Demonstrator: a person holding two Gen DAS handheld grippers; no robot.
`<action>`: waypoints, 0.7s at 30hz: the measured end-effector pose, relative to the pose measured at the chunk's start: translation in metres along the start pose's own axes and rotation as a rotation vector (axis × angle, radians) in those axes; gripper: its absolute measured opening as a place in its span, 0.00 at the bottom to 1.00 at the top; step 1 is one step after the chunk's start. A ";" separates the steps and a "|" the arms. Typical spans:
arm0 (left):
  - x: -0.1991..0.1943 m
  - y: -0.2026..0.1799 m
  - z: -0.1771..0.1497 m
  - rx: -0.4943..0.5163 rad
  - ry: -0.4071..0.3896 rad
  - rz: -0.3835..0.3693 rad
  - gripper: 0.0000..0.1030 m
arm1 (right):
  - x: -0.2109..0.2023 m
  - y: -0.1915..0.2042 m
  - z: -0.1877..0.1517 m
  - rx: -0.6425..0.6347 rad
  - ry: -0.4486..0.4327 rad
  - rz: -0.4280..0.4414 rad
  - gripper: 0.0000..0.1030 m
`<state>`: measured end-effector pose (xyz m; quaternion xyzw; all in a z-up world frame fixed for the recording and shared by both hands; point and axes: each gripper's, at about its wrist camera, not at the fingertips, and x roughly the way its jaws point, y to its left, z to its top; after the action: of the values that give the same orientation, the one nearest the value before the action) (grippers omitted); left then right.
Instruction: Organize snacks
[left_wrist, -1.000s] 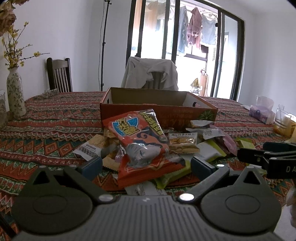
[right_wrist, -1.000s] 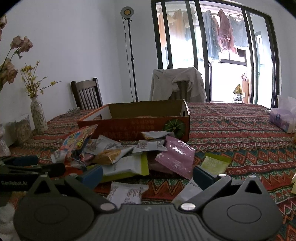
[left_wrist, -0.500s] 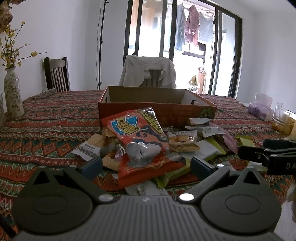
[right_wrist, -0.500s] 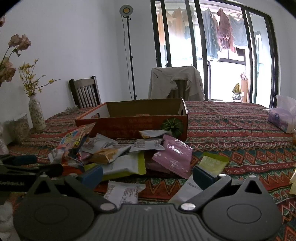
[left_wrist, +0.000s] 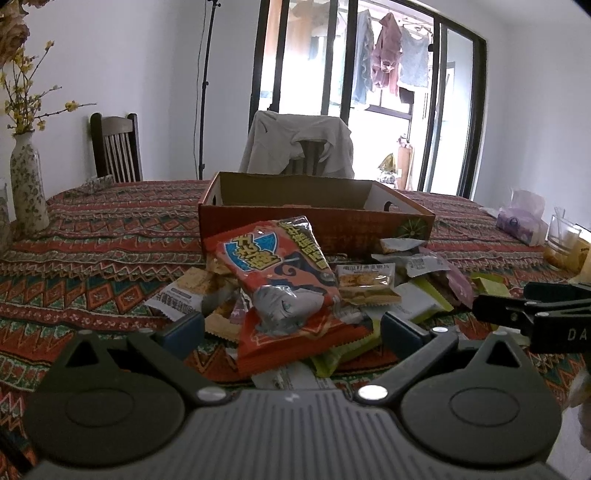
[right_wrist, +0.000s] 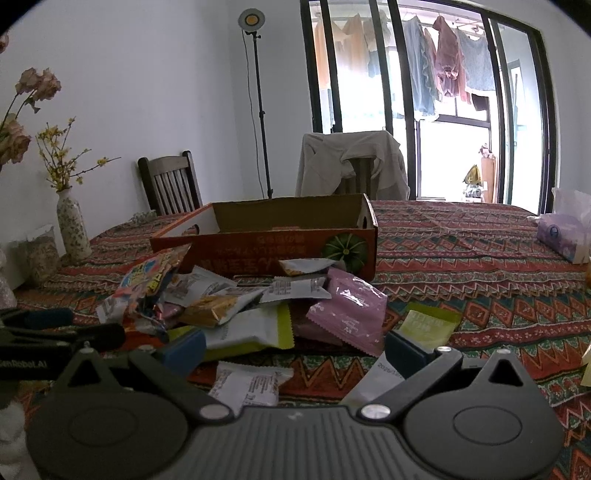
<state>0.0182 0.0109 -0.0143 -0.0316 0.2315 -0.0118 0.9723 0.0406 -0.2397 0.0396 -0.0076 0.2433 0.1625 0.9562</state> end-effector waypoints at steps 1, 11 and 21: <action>0.000 0.000 0.000 0.000 0.000 -0.001 1.00 | 0.000 0.000 0.000 -0.001 0.001 -0.001 1.00; -0.004 -0.001 0.001 0.004 -0.008 0.001 1.00 | -0.001 0.000 0.001 -0.014 0.002 -0.016 1.00; -0.001 -0.001 0.002 -0.002 -0.011 0.002 1.00 | 0.001 -0.003 0.000 -0.002 0.006 -0.023 1.00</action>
<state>0.0178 0.0105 -0.0122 -0.0325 0.2261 -0.0105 0.9735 0.0425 -0.2420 0.0384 -0.0120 0.2459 0.1516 0.9573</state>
